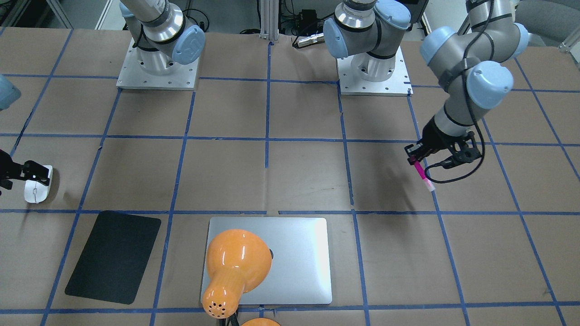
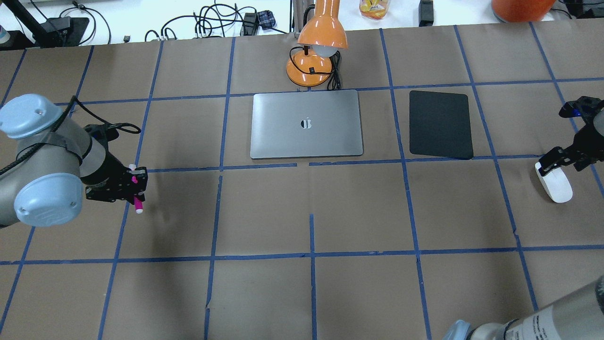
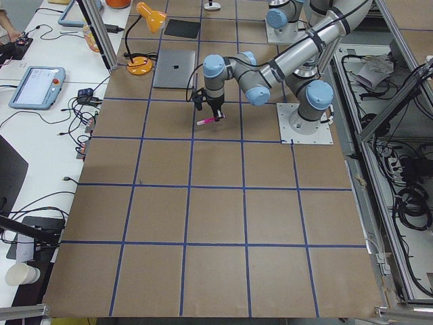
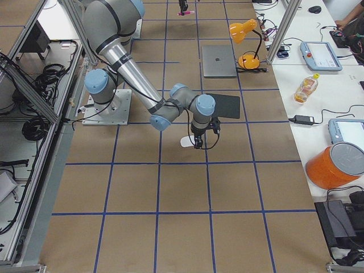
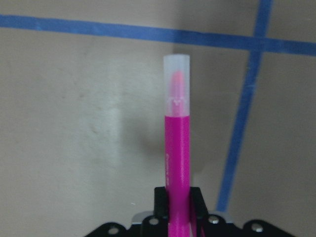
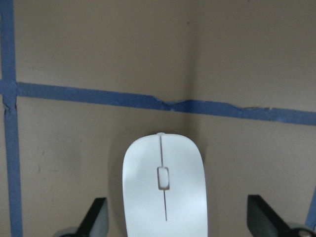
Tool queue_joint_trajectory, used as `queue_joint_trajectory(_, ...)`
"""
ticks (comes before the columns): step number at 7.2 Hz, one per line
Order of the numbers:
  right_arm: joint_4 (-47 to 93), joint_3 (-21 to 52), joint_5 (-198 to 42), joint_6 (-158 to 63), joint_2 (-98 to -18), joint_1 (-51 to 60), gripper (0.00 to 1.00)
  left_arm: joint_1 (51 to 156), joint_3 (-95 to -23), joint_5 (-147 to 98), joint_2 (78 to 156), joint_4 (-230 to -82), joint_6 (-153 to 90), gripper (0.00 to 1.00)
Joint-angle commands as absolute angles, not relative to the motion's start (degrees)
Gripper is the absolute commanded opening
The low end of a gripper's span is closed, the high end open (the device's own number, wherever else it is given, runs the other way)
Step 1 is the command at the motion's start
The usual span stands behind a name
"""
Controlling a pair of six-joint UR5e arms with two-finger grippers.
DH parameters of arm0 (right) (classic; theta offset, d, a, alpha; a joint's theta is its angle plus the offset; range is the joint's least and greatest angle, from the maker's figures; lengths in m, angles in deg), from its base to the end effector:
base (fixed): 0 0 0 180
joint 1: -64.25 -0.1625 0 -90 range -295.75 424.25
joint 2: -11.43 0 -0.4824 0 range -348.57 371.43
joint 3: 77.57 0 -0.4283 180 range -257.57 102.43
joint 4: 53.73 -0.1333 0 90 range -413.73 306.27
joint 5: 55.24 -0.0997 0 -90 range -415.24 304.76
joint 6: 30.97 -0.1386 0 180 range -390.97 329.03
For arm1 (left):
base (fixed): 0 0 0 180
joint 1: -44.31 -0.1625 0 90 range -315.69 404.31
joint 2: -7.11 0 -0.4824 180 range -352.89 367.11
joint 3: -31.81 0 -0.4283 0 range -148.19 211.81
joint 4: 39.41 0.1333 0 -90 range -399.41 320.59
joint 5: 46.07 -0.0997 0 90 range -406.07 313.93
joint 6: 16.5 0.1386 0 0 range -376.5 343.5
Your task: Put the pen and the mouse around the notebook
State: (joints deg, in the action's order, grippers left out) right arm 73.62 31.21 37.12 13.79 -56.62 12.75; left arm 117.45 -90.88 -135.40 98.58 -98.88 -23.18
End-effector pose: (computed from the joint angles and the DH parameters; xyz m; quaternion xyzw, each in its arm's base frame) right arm -0.2713 -0.5461 0.1863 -0.0552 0.9978 0.0357 0.0042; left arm 0.0036 -0.4770 0.2596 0.2041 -0.9784 -0.0310 0.0086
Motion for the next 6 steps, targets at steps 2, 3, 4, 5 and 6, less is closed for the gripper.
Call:
queue_joint_trajectory(2, 73.37, 31.32, 37.39, 13.76, -55.28, 12.75, 1.00, 138.47, -86.17, -131.42, 100.78, -99.18, -63.24, 0.00)
queue_joint_trajectory(3, 73.45, 31.24, 37.48, 13.85, -55.19, 12.75, 1.00, 141.83, -83.35, -130.28, 103.67, -99.00, -74.13, 0.00)
queue_joint_trajectory(4, 73.45, 31.32, 37.48, 13.76, -55.10, 12.75, 1.00, 146.48, -81.15, -129.49, 107.27, -98.13, -82.25, 0.00)
queue_joint_trajectory(5, 73.62, 31.24, 37.48, 13.76, -54.41, 12.75, 1.00, 149.65, -78.34, -129.91, 111.22, -97.16, -94.60, 0.00)
queue_joint_trajectory(6, 73.63, 31.24, 37.57, 13.59, -53.97, 12.75, 1.00, 152.65, -75.79, -129.92, 112.83, -97.85, -103.07, 0.00)
